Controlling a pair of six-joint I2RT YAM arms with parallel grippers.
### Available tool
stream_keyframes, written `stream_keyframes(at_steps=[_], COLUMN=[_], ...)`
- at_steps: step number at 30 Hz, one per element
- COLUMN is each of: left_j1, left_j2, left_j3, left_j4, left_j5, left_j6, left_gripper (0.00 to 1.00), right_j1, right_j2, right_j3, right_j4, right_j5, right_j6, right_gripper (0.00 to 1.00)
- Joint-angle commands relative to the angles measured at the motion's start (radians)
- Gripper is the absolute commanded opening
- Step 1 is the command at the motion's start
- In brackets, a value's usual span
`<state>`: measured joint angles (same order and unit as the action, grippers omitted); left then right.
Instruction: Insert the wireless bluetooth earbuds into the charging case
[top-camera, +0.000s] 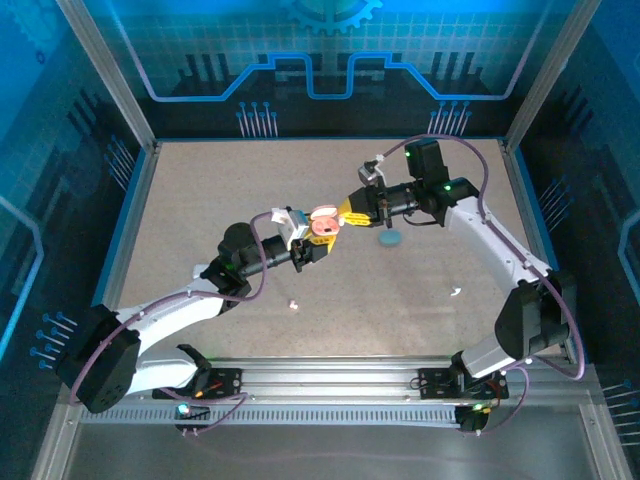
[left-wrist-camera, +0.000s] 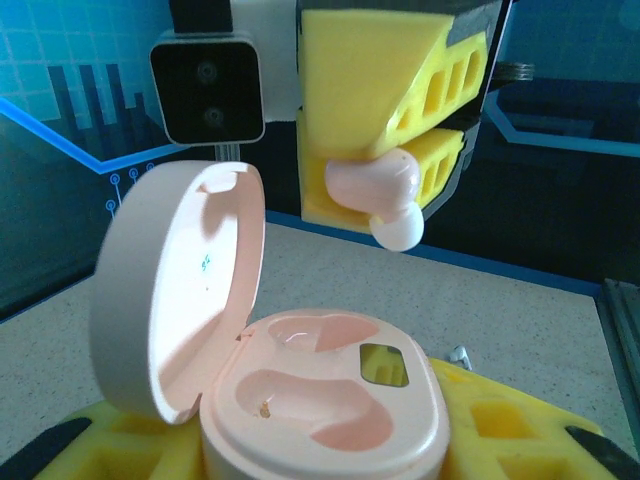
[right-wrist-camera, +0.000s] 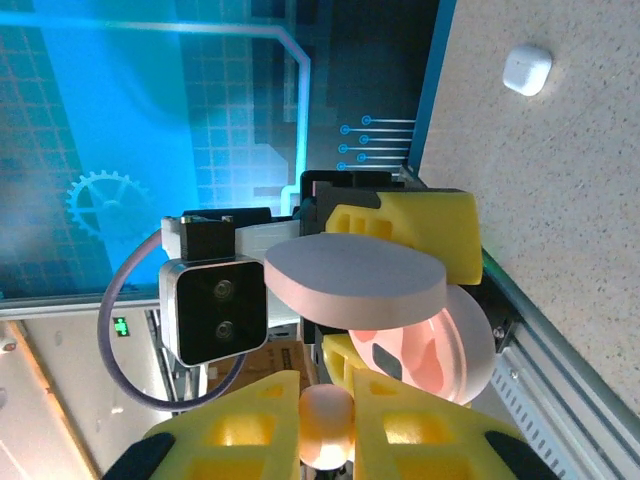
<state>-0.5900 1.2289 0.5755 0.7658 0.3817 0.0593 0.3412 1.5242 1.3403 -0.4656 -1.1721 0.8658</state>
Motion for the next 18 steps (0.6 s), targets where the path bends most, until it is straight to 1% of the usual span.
stream_keyframes(at_steps=[1,4,8,11,15,18], left_j1=[0.003,0.003,0.004,0.003,0.002,0.000], left_j2=[-0.004,0.013,0.045,0.065,0.082,0.098], left_j3=[0.027,0.025,0.027,0.030,0.033,0.033], left_j4=[0.046,0.073,0.116,0.142,0.155,0.184], left_j5=[0.008,0.004,-0.005,0.005,0.011,0.002], left_j6=[0.028,0.031,0.031,0.031,0.033,0.033], left_gripper=[0.36,0.36,0.36,0.36,0.36,0.36], right_j1=[0.002,0.001,0.002,0.002,0.011,0.025], right_j2=[0.009,0.014,0.019,0.028,0.028,0.020], right_j3=[-0.006,0.000,-0.004,0.002,0.031,0.051], right_j4=[0.005,-0.014,0.012,0.016,-0.009,-0.059], right_j5=[-0.070,-0.055,-0.033,-0.021,0.015,0.094], right_j6=[0.027,0.044,0.095,0.101,0.055,-0.002], right_gripper=[0.16,0.16,0.16,0.16,0.16,0.16])
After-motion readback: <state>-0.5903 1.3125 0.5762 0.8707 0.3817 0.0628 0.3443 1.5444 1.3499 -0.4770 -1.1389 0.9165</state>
